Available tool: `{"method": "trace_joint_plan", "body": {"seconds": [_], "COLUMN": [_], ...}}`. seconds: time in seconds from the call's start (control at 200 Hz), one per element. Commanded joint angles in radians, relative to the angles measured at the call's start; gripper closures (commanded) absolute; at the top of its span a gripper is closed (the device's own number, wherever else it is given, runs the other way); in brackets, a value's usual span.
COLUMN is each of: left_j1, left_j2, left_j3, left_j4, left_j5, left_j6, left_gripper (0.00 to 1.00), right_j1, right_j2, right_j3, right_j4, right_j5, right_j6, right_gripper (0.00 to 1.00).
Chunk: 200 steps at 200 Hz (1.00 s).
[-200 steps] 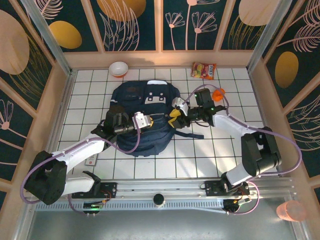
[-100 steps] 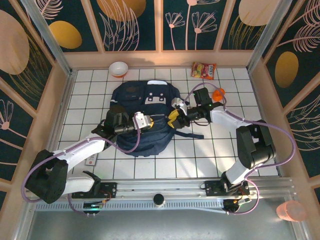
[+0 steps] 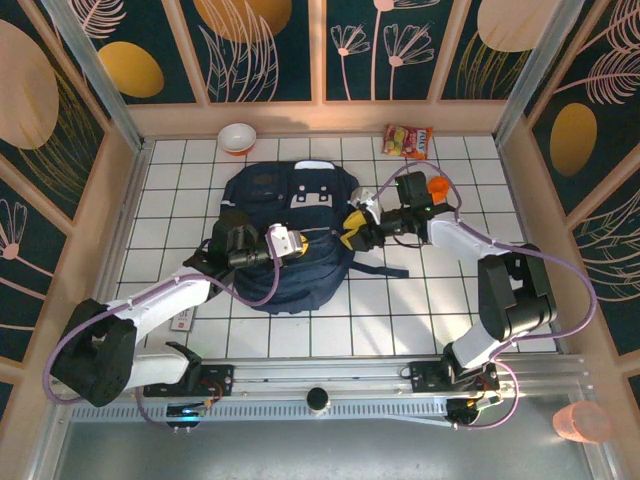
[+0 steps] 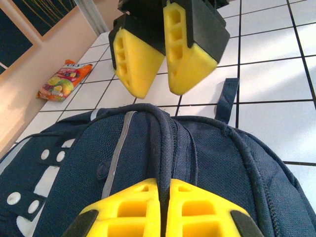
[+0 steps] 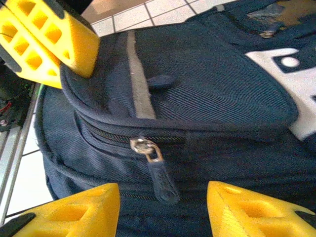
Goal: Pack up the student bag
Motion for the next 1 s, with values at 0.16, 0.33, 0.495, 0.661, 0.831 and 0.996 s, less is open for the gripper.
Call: {"method": "trace_joint_plan", "body": {"seconds": [0.16,0.33,0.495,0.661,0.831,0.996], "left_j1": [-0.004,-0.004,-0.003,-0.003,-0.004,-0.004], "left_j2": [-0.023,-0.026,-0.018,-0.013,-0.017,-0.016], "left_j3": [0.000,-0.017,-0.016,-0.014,-0.013,-0.013], "left_j4": [0.101,0.144,0.154,0.157,0.155,0.170], "left_j5": [0.097,0.073,0.059,0.065,0.063,0.051], "left_j6": [-0.015,-0.041,-0.047,-0.050,-0.053,-0.075], "left_gripper": [1.00,1.00,1.00,1.00,1.00,1.00], "right_j1": [0.053,0.047,0.043,0.037,0.037,0.044], "right_j2": [0.089,0.059,-0.005,-0.022,-0.004,-0.007], "right_j3": [0.068,0.076,0.044,0.028,0.040,0.021], "right_j4": [-0.037,-0.173,-0.191,-0.131,-0.089,-0.044], "right_j5": [-0.046,-0.036,-0.033,-0.035,-0.018,-0.015], "right_j6": [-0.039,-0.082,-0.054,0.007,0.067,0.126], "right_gripper": [0.52,0.60,0.77,0.95,1.00,1.00]}}
